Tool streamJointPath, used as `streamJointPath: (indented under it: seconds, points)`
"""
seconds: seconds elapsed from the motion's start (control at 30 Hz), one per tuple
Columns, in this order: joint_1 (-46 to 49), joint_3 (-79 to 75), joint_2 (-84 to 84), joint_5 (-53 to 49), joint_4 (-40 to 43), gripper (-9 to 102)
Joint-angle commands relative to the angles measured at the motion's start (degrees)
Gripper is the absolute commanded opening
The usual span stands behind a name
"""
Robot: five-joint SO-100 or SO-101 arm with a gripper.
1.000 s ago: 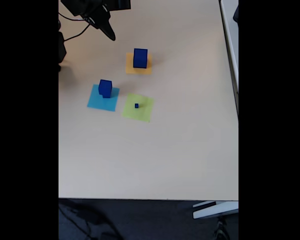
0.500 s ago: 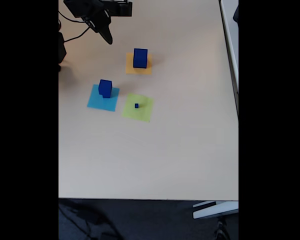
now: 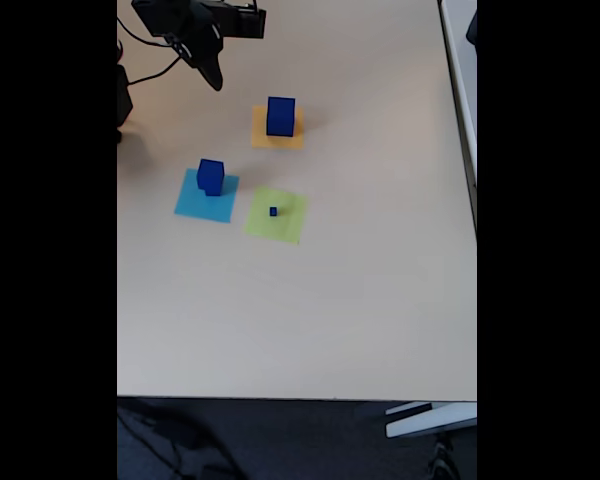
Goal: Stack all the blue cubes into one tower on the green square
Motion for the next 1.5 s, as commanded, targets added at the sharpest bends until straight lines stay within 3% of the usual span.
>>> streamJointPath:
  seconds: [0.0,0.47,1.47]
  points:
    - [0.3,-3.2,0.3,0.3,0.3,0]
    - [-0.4,-0.4,2.0,-2.7,-0.2,0]
    - [-10.2,31.9,26.5,-12.4,-11.6,0]
